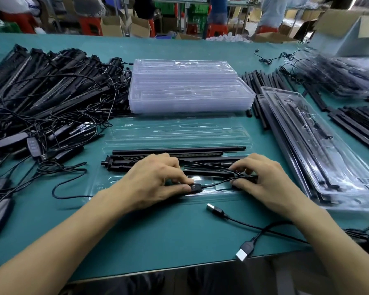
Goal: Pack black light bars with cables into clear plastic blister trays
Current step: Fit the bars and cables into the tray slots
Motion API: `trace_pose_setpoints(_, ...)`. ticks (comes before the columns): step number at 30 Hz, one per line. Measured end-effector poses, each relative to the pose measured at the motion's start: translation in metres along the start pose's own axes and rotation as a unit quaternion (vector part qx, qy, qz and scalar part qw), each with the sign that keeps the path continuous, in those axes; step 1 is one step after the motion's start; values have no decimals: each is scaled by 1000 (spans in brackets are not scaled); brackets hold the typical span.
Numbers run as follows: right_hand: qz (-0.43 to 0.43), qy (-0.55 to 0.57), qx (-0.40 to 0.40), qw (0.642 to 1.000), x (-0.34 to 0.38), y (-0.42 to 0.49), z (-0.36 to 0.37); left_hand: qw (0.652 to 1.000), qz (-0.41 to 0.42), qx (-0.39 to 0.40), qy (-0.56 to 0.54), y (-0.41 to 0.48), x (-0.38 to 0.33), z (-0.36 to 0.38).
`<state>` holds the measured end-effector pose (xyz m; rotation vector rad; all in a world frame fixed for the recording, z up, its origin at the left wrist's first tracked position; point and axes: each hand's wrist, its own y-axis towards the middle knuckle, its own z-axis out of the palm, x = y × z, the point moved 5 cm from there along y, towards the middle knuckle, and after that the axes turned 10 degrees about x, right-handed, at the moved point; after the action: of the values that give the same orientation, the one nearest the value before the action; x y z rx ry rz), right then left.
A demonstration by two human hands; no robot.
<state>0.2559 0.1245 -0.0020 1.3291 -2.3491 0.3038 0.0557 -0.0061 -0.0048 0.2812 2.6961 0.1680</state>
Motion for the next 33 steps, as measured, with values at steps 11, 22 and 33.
trace_pose_setpoints(11, -14, 55, 10, 998, -5, -3, -13, 998, -49, 33, -15, 3, 7, 1)
trace_pose_setpoints(22, 80, 66, 41, 994, -14, -14, -22, 991, -61, -4, -116, 42, -6, 13)
trace_pose_setpoints(33, 102, 154, 49, 982, 0, -5, -11, 998, -44, -32, -7, 41, -11, 14)
